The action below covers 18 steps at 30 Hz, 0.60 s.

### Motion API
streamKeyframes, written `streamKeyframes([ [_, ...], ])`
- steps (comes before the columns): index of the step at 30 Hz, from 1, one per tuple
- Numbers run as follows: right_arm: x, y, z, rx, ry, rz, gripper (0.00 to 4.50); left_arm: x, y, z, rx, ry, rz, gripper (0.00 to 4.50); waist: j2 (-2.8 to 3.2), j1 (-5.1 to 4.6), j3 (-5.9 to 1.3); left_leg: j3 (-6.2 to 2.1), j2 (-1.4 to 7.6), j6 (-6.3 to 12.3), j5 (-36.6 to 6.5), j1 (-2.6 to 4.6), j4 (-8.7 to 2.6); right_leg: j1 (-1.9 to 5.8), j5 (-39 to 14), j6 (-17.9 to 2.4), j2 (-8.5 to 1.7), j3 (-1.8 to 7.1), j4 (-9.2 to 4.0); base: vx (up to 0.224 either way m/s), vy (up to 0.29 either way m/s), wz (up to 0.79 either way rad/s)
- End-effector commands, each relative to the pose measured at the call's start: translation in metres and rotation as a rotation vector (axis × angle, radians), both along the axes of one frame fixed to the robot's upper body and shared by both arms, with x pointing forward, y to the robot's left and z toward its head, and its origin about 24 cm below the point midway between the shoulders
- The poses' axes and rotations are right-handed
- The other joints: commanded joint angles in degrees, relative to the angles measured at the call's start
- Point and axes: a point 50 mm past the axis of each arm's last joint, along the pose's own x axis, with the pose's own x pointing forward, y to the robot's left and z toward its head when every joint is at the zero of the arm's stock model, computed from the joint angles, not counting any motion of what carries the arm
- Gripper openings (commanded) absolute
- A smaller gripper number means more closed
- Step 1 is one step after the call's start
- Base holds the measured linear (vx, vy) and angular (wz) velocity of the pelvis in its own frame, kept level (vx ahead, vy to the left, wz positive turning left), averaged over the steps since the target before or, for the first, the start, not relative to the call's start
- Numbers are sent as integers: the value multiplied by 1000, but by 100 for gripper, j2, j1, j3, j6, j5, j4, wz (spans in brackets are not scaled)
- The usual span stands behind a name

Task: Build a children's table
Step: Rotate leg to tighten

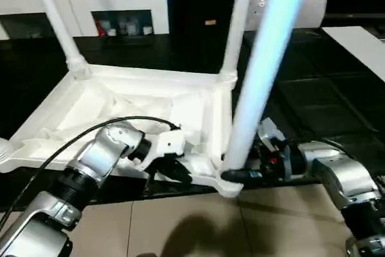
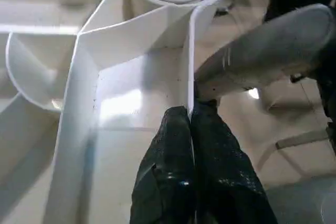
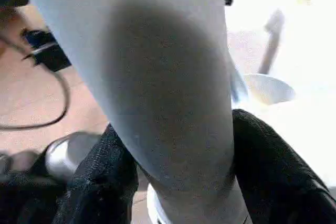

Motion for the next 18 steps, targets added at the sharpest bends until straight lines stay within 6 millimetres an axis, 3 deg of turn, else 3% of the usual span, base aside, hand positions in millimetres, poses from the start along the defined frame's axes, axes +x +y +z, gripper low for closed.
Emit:
streamKeyframes([
  [1,20,8,-1,-47,-44,-184,222,-1,-17,5,-70,-6,6,0,-70,-33,-340,-25,96,275,-816,-73,-374,363,-2631,-321,-363,301,-515,0,0,0],
  [3,32,12,-4,-72,-51,-319,219,2,-19,5,-78,-9,76,0,-83,-160,-326,-47,79,188,-881,-114,-377,380,-2777,-267,-354,264,-523,0,0,0],
  [6,47,18,-7,-101,-55,-502,214,9,-24,4,-93,-28,207,0,-54,-337,-323,-48,57,157,-1009,-70,-348,336,-2906,-230,-347,251,-565,0,0,0],
  [7,52,21,-9,-109,-32,-581,214,12,-27,4,-103,-32,264,0,-55,-386,-330,-58,57,180,-982,-92,-349,362,-2836,-267,-348,251,-551,0,0,0],
  [11,58,30,-11,-68,-21,-683,214,18,-37,1,-116,-54,406,0,-51,-426,-356,-36,66,315,-821,-80,-334,340,-2469,-437,-347,293,-523,0,0,0],
  [12,58,34,-12,-61,-44,-687,214,19,-42,0,-127,-54,443,0,-79,-423,-366,-31,74,359,-738,-102,-337,355,-2328,-494,-349,304,-488,0,0,0],
  [13,58,35,-12,-64,-53,-686,244,19,-44,1,-132,-53,453,0,-73,-403,-375,-32,81,398,-637,-105,-336,359,-2175,-549,-354,311,-468,0,0,0],
  [18,50,39,-13,-26,-64,-621,284,23,-48,4,-128,-83,466,0,-55,-334,-398,-33,118,570,-356,-111,-337,372,-1511,-801,-351,351,-371,0,0,0],
])
